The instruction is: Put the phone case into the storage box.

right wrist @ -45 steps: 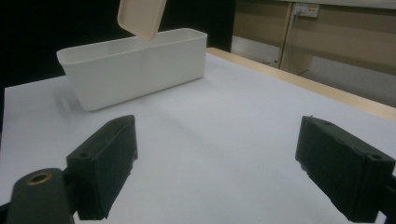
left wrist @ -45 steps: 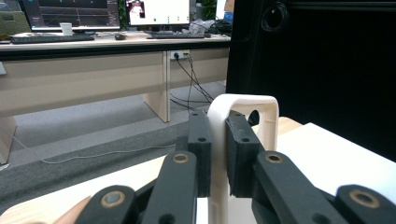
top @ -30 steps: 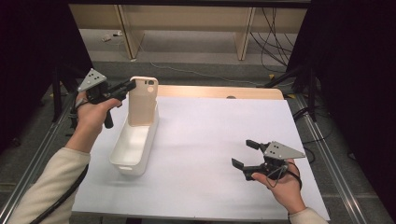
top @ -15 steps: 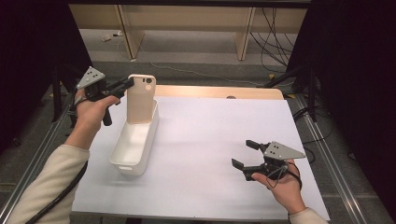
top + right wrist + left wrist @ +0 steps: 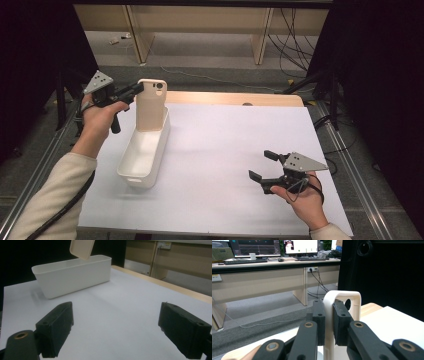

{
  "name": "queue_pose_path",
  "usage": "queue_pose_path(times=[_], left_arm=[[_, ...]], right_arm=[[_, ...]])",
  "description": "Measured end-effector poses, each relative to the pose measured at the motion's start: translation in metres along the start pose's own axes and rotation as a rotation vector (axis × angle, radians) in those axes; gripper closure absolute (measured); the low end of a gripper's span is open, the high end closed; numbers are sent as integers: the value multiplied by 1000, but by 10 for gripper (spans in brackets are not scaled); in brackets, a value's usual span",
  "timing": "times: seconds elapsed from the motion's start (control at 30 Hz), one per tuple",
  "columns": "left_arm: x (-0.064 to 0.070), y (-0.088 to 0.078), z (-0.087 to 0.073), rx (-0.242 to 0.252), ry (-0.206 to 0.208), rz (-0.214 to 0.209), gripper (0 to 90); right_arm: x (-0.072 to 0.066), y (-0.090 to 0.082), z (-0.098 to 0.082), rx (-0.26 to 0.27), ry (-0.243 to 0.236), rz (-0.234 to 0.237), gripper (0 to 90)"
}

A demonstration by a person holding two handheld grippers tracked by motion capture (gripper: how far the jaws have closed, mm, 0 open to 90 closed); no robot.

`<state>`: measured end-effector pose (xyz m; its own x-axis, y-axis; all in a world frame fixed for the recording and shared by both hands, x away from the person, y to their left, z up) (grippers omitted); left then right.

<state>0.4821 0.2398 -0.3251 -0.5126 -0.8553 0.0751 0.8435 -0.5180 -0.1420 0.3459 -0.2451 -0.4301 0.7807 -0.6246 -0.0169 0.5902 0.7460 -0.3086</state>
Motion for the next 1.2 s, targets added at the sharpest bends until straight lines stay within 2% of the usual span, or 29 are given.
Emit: queue_pose_path(times=[0.1, 0.13, 0.6, 0.67, 0.7, 0.73, 0.87, 0.9, 0.93, 0.97, 1.0, 1.03, 1.07, 1.2], left_arm=[[-2, 1, 0, -2, 4, 3, 818], [-2, 1, 1, -1, 6, 3, 818], [-8, 6, -1, 0, -1, 10, 818], [-8, 7, -1, -2, 0, 11, 818], [-9, 7, -1, 0, 0, 12, 818], [-9, 7, 0, 0, 3, 14, 818], [-11, 8, -1, -2, 6, 15, 818], [-11, 8, -1, -3, 7, 16, 818], [-11, 8, -1, -3, 5, 17, 818], [-12, 9, -2, -2, 2, 20, 818], [-12, 9, -2, -1, 2, 20, 818], [-13, 9, -2, -3, 3, 19, 818], [-13, 9, -2, -5, 2, 20, 818], [-15, 11, -4, -6, 2, 24, 817]], right_arm=[[0, 0, -1, 1, -5, 2, 141], [0, 3, -1, 30, -3, 10, 141], [-1, 3, -2, 22, 3, 17, 143], [-3, 2, -2, 9, 24, 25, 143], [-3, 2, -2, 9, 24, 25, 143], [-2, 2, -2, 20, 3, 18, 143], [-3, 2, -2, 26, 3, 19, 143], [-3, 2, -2, 28, 6, 19, 143], [-5, 2, -2, 30, 31, 39, 143], [-4, 2, -2, 32, 7, 20, 143], [-5, 2, -2, 31, 28, 35, 143], [-6, 1, -2, 21, 28, 33, 143], [-4, 1, -2, 32, 1, 26, 143], [-5, 0, -2, 22, -1, 24, 143]])
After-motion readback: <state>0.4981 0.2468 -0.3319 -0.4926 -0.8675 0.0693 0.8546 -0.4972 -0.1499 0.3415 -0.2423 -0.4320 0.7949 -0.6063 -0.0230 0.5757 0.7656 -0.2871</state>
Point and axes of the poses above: each handheld gripper's, and its own axes: y roughly forward along the jaws, z roughly out of its top, x roughly to its right, the point moved 1 cm from there along y, roughly forward along the jaws, and after that the axes turned 1 degree about z, right-handed, at the moved point
